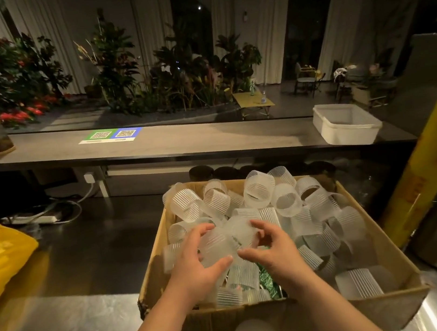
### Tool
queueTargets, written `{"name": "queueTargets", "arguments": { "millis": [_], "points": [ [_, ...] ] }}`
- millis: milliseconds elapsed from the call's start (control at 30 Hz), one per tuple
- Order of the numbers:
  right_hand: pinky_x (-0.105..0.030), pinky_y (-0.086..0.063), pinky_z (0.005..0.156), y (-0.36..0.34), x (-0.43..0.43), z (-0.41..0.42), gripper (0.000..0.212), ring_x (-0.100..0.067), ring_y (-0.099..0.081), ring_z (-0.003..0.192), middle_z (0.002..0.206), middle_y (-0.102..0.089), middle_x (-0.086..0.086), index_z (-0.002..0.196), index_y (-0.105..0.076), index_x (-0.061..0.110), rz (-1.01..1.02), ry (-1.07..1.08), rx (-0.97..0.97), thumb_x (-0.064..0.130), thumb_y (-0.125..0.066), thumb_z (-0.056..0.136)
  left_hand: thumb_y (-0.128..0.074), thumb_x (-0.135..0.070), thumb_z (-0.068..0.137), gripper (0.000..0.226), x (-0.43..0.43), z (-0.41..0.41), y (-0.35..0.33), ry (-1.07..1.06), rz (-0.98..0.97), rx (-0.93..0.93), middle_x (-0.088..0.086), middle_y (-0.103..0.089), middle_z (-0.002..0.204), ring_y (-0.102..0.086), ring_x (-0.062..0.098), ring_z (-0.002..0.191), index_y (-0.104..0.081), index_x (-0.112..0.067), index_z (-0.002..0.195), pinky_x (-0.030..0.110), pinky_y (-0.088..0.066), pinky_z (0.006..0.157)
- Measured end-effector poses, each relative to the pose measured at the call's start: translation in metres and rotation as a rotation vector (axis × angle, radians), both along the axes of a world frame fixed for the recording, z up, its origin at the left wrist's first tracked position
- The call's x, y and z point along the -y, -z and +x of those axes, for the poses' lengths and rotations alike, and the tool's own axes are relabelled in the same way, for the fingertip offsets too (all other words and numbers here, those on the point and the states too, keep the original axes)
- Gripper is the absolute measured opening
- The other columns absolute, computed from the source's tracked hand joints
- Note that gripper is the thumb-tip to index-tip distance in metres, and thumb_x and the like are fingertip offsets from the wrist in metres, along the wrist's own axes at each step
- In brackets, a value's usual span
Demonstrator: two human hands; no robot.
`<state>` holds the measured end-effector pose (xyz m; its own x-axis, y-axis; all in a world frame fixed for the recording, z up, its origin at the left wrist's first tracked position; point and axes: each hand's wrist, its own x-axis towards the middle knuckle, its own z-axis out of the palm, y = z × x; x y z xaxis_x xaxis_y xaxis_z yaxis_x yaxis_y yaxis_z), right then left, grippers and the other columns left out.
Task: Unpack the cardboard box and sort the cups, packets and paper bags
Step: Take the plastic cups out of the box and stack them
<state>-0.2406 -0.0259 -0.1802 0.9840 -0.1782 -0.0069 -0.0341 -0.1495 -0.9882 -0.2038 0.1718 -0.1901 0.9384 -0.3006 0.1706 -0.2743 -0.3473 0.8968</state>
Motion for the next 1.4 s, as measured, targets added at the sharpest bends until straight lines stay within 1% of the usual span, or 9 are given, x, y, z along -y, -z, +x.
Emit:
{"name": "queueTargets", "arguments": {
  "millis": [167,400,500,767,900,1000,1133,1233,1400],
  "points": [
    [-0.043,-0.058,0.093,-0.001,-0.005,0.001,0.038,-0.019,-0.064,0.097,0.101,-0.066,0.0,0.11,-0.069,0.043,-0.079,0.116,0.099,0.018,-0.082,0.084,-0.081,-0.031,0.085,0.063,-0.001,-0.002,-0.002,0.071,-0.025,-0.021,-0.03,-0.039,0.137,-0.048,0.001,0.123,-0.043,-0.054,0.129,0.023,-0.058,0.085],
    [-0.029,-0.057,0.087,-0.004,-0.036,-0.003,0.027,-0.004,-0.068,0.095,0.096,-0.075,0.011,0.097,-0.076,0.038,-0.056,0.017,0.175,0.012,-0.067,0.097,-0.086,-0.024,0.081,0.067,0.0,-0.006,-0.007,-0.011,-0.077,-0.051,-0.024,-0.041,0.128,-0.054,0.014,0.112,-0.041,-0.05,0.124,0.018,-0.058,0.073],
    [-0.042,-0.059,0.087,-0.005,-0.041,0.007,0.02,-0.011,-0.068,0.09,0.093,-0.074,0.006,0.101,-0.075,0.03,0.009,0.051,0.127,0.018,-0.059,0.102,-0.085,-0.029,0.081,0.065,-0.007,-0.007,-0.007,-0.149,-0.161,-0.039,-0.021,-0.045,0.125,-0.055,0.014,0.11,-0.042,-0.049,0.125,0.026,-0.061,0.075],
    [-0.037,-0.047,0.11,0.003,-0.057,0.052,0.064,-0.023,-0.042,0.14,0.163,-0.018,0.006,0.149,-0.047,0.037,-0.976,-0.159,0.023,0.012,-0.068,0.094,-0.08,-0.042,0.075,0.063,-0.023,-0.009,-0.004,-0.362,-0.502,-0.053,-0.01,-0.056,0.121,-0.06,0.02,0.11,-0.044,-0.043,0.127,0.025,-0.06,0.071],
    [-0.033,-0.042,0.11,0.007,-0.056,0.059,0.028,-0.02,-0.041,0.137,0.16,-0.035,0.002,0.126,-0.067,0.024,-1.075,-0.107,0.072,0.02,-0.064,0.098,-0.076,-0.031,0.09,0.053,-0.023,-0.007,-0.004,-0.311,-0.539,-0.048,-0.012,-0.057,0.124,-0.06,0.018,0.113,-0.043,-0.052,0.126,0.022,-0.06,0.073],
    [-0.036,-0.037,0.118,0.005,-0.05,0.057,0.012,-0.015,-0.038,0.143,0.156,-0.041,0.009,0.102,-0.07,0.023,-0.784,-0.032,0.12,0.034,-0.067,0.097,-0.072,-0.047,0.079,0.057,-0.025,-0.005,-0.001,-0.289,-0.482,-0.036,-0.012,-0.057,0.129,-0.059,0.018,0.118,-0.047,-0.053,0.129,0.034,-0.06,0.086],
    [-0.021,-0.048,0.096,-0.009,-0.038,0.043,0.023,-0.006,-0.045,0.131,0.141,-0.048,0.017,0.08,-0.061,0.012,-0.193,0.076,0.144,0.027,-0.071,0.094,-0.082,-0.062,0.062,0.073,-0.027,-0.004,0.0,-0.254,-0.446,-0.064,-0.011,-0.055,0.13,-0.057,0.019,0.119,-0.047,-0.056,0.126,0.043,-0.06,0.091],
    [-0.041,-0.054,0.099,-0.011,-0.03,0.03,0.029,-0.017,-0.063,0.119,0.142,-0.056,0.012,0.073,-0.054,0.009,0.234,0.023,0.096,0.021,-0.07,0.093,-0.085,-0.058,0.061,0.071,-0.024,-0.005,-0.001,-0.234,-0.366,-0.049,-0.02,-0.053,0.124,-0.055,0.014,0.118,-0.048,-0.059,0.122,0.044,-0.057,0.095],
    [-0.046,-0.053,0.103,-0.018,-0.033,0.015,0.03,-0.016,-0.066,0.117,0.139,-0.063,0.005,0.062,-0.055,0.019,0.36,-0.099,0.069,0.029,-0.074,0.082,-0.084,-0.064,0.059,0.079,-0.026,-0.008,-0.002,-0.151,-0.295,-0.065,-0.025,-0.052,0.123,-0.055,0.014,0.118,-0.047,-0.057,0.129,0.042,-0.059,0.094]
  ]
}}
